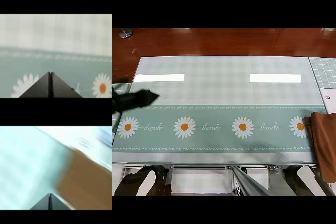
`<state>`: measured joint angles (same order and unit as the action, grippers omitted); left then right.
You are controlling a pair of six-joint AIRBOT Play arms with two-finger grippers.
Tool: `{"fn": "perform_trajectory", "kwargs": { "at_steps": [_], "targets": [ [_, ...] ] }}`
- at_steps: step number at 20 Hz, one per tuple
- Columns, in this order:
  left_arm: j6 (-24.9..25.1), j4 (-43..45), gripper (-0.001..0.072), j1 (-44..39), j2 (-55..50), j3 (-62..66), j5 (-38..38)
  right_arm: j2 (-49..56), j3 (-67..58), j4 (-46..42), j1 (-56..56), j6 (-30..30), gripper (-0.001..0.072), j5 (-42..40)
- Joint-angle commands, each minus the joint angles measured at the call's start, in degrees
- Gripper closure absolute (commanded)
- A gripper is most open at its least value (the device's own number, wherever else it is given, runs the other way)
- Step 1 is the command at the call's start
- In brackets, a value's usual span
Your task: Fold the shirts.
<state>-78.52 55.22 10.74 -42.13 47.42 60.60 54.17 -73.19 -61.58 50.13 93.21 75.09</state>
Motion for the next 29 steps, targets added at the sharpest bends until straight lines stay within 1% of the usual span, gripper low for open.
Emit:
{"fn": "perform_trajectory", "kwargs": {
  "at_steps": [1, 3, 4, 5, 7, 8, 9, 10, 12, 13, 14, 15, 18, 29],
  "targets": [
    [-0.9, -0.4, 0.0684, -4.4, -8.7, 20.3, 0.0, 7.1, -11.4, 21.2, -17.3, -9.0, 0.0671, -8.9],
    [-1.1, 2.3, 0.0685, -11.5, -14.4, 30.7, -0.7, 10.7, -12.1, 14.3, -34.2, -8.6, 0.0671, -8.4],
    [-2.3, 4.8, 0.0685, -14.7, -16.4, 33.0, -1.4, 12.8, -12.1, 10.0, -41.5, -8.9, 0.0671, -8.0],
    [-3.9, 7.1, 0.0685, -17.4, -18.1, 33.5, -1.9, 15.3, -12.1, 2.9, -48.2, -8.2, 0.0671, -8.1],
    [-6.1, 10.3, 0.0684, -19.9, -20.8, 31.1, -1.0, 20.7, -11.8, -12.8, -56.4, -0.5, 0.0671, -7.1],
    [-6.2, 11.2, 0.0684, -20.1, -22.1, 28.4, -1.0, 23.0, -11.3, -17.7, -58.3, 1.5, 0.0672, -6.1],
    [-6.3, 12.2, 0.0684, -19.8, -23.5, 25.4, -1.0, 25.1, -10.2, -20.7, -59.1, 2.2, 0.0672, -5.1],
    [-6.3, 12.6, 0.0684, -19.2, -24.8, 23.1, -1.0, 26.5, -8.7, -22.3, -59.2, 2.8, 0.0672, -4.7],
    [-7.3, 12.8, 0.0684, -17.7, -27.5, 20.6, -1.6, 28.1, -6.0, -24.9, -58.1, 6.1, 0.0672, -5.1],
    [-7.3, 14.0, 0.0684, -17.2, -29.0, 20.6, -1.7, 28.6, -5.3, -25.8, -57.4, 8.8, 0.0671, -5.4],
    [-7.3, 14.8, 0.0684, -16.8, -29.9, 20.6, -1.8, 28.8, -5.2, -26.1, -56.6, 12.7, 0.0671, -5.6],
    [-7.3, 14.9, 0.0682, -16.4, -30.5, 20.6, -2.0, 28.7, -5.3, -26.0, -56.1, 15.0, 0.067, -5.7],
    [-7.2, 14.9, 0.0682, -15.9, -30.6, 20.6, -1.7, 28.7, -5.3, -26.4, -55.9, 15.0, 0.067, -4.0],
    [-7.3, 14.9, 0.0683, -15.9, -30.8, 20.6, -1.7, 28.7, -5.2, -26.4, -55.9, 15.0, 0.0671, -4.2]
  ]
}}
